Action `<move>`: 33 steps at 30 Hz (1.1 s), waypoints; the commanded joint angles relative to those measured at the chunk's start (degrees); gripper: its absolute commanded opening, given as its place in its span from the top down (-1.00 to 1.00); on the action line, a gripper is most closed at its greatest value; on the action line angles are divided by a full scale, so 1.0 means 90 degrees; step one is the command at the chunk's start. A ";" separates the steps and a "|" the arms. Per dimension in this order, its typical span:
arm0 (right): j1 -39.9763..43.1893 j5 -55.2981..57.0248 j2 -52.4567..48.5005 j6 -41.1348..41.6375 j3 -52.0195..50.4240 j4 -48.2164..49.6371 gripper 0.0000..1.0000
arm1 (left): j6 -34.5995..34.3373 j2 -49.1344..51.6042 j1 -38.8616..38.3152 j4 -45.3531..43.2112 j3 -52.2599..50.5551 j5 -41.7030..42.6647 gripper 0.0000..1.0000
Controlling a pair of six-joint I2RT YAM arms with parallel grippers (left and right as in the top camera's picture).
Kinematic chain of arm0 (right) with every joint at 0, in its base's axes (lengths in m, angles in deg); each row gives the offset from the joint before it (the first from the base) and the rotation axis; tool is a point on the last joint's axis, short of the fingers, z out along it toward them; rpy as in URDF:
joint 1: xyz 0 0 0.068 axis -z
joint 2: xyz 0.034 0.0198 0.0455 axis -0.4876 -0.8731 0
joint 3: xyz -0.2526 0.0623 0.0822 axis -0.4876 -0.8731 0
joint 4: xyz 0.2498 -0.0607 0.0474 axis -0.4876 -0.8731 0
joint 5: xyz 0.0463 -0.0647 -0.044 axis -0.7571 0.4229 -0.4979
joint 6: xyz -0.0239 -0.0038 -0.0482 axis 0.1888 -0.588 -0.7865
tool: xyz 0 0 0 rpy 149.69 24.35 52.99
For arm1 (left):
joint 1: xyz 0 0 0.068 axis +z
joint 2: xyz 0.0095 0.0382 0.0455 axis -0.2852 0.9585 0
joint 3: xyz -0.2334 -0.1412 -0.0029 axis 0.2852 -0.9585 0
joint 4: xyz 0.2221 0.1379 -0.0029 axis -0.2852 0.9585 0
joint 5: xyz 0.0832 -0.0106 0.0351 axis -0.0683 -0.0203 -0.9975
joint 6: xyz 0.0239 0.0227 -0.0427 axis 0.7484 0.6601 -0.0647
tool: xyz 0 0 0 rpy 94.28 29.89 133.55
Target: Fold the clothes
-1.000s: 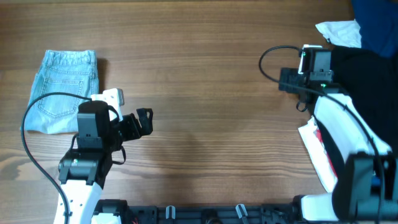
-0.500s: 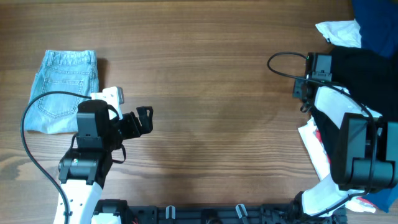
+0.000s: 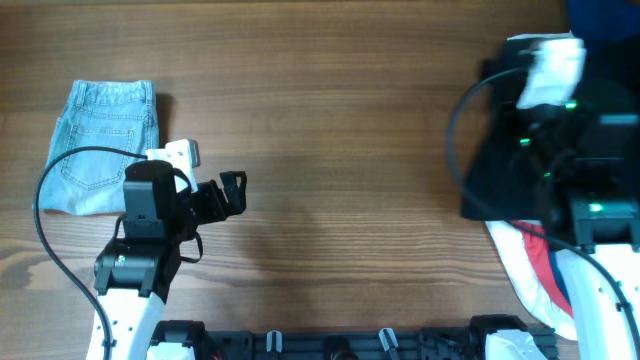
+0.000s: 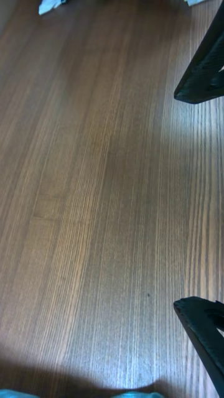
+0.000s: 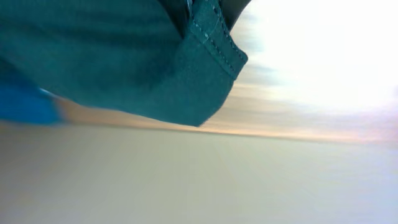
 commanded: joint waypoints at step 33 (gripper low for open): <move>-0.0345 0.1770 0.0347 0.1615 0.0041 -0.1926 -0.99 | -0.2907 0.2523 -0.2200 -0.0233 0.0121 0.1331 -1.00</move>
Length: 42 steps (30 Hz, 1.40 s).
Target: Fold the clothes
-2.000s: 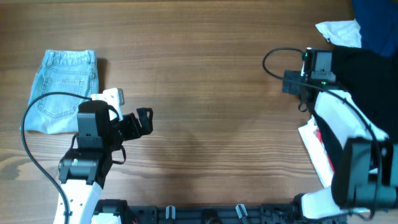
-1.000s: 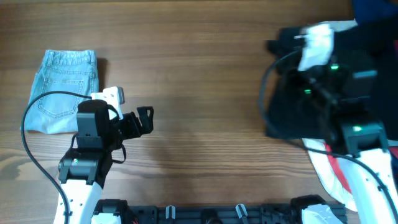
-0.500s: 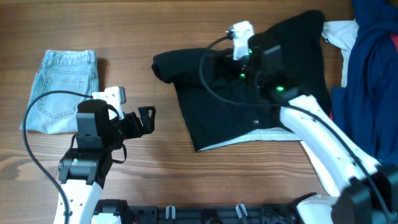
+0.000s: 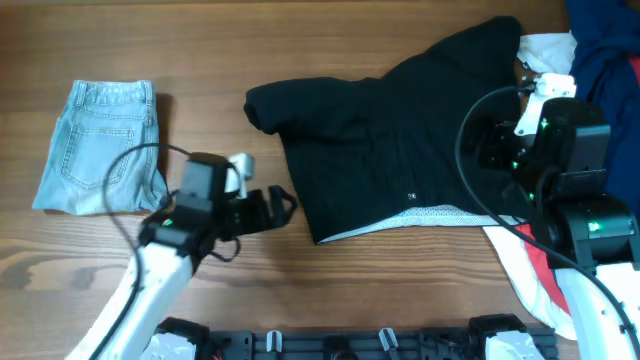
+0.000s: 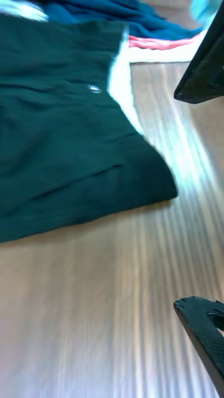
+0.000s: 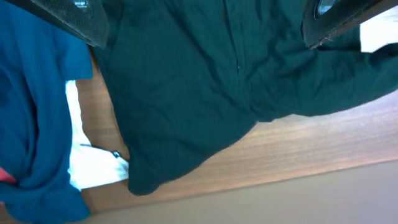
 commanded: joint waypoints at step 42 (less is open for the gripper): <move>0.0024 0.0185 -0.1054 0.0636 0.0007 -0.0712 -1.00 | -0.0680 0.1265 0.1348 0.2786 0.1576 0.0498 -1.00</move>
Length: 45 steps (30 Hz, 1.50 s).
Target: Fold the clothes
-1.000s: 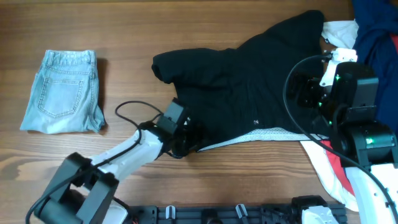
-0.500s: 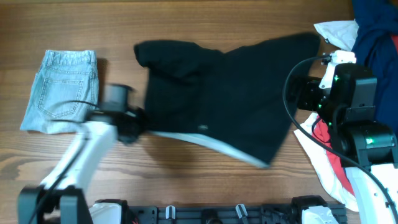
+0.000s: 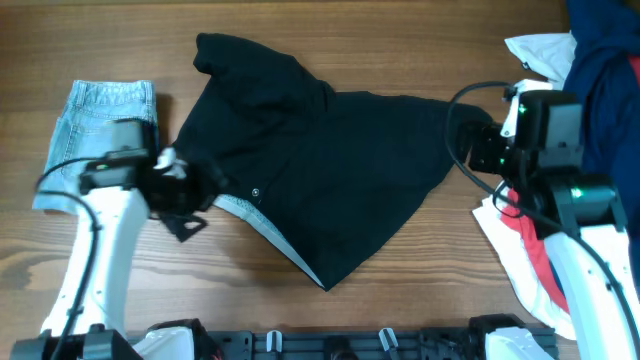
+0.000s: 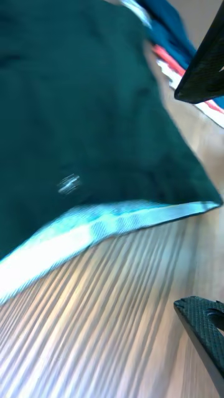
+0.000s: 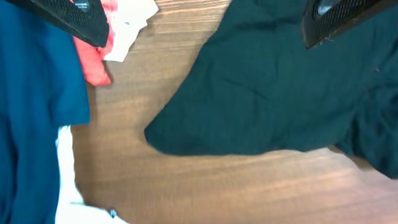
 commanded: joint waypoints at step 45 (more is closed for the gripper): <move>0.0022 0.0134 -0.0270 0.0556 0.0007 -0.0177 -0.99 | -0.6853 0.0631 -0.6545 -0.4425 -0.2421 -0.1576 0.69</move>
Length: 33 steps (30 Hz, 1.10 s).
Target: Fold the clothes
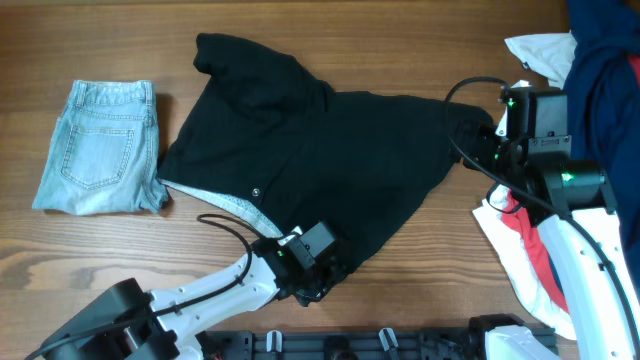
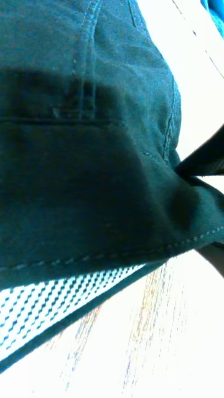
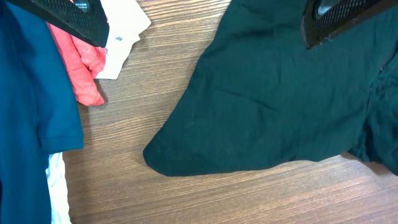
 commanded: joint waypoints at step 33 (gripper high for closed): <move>0.0022 -0.2616 -0.0816 0.2319 -0.3334 0.1258 -0.90 | 0.3857 -0.1683 0.5544 0.3296 -0.0039 -0.0894 0.92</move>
